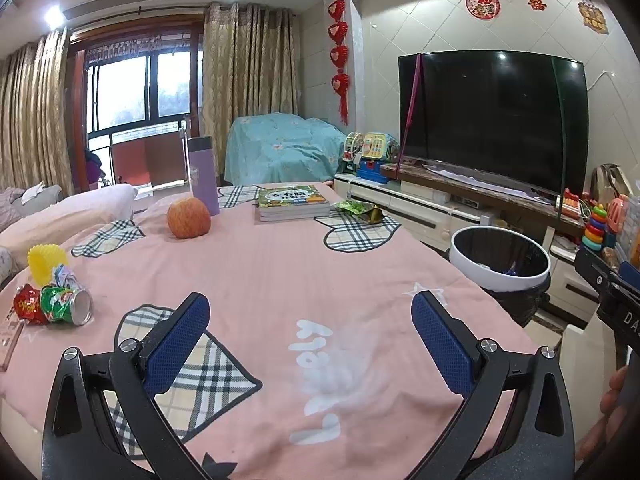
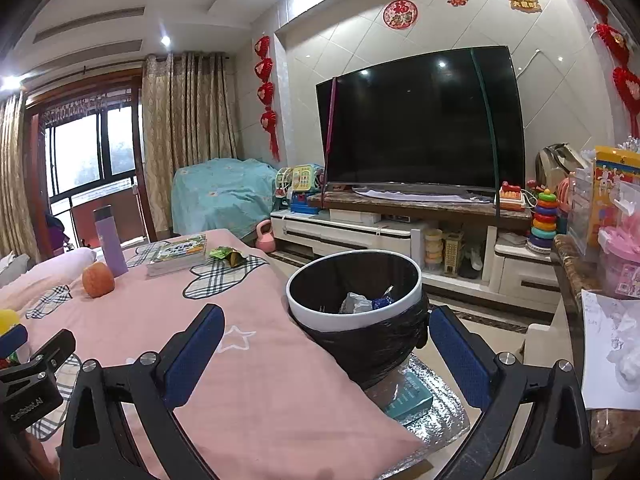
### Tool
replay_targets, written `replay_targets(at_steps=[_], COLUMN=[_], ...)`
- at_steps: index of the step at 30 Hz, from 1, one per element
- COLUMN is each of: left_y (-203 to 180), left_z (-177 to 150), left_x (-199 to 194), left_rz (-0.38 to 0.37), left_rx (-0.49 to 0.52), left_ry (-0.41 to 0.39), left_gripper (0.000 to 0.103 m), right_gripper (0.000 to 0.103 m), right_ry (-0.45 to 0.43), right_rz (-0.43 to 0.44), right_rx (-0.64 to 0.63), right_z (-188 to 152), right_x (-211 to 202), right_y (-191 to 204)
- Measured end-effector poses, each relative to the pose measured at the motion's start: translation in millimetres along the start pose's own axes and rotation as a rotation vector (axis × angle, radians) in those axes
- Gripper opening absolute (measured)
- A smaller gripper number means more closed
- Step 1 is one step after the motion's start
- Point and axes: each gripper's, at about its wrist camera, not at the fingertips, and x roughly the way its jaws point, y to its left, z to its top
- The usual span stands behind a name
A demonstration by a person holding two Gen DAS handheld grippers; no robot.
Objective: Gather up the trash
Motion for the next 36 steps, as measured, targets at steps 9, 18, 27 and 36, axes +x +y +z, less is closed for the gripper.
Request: replay_targets(at_steps=[9,18,27,36], left_y=[-1.0,-0.1,-0.4,0.3], left_z=[-0.8,-0.4,-0.4,-0.4], left_x=[-1.5,-2.3,-2.2,-0.7], left_rz=[-0.002,-0.001,0.000,0.000], left_rx=[0.006,0.004,0.005,0.005], left_ry=[-0.004,-0.002,-0.001,0.000], left_gripper=[0.103,0.103,0.103,0.103], right_gripper=[0.103,0.103,0.103,0.103], right_ry=[-0.004,-0.002,0.003,0.006], right_rz=[0.008,0.012,0.011,0.013], right_rx=[0.000,0.002,0.000,0.002], right_z=[0.9,0.3,-0.2,-1.0], right_x=[-1.4,-2.0,-1.8,-1.3], right_y=[0.3,0.1,1.4,1.0])
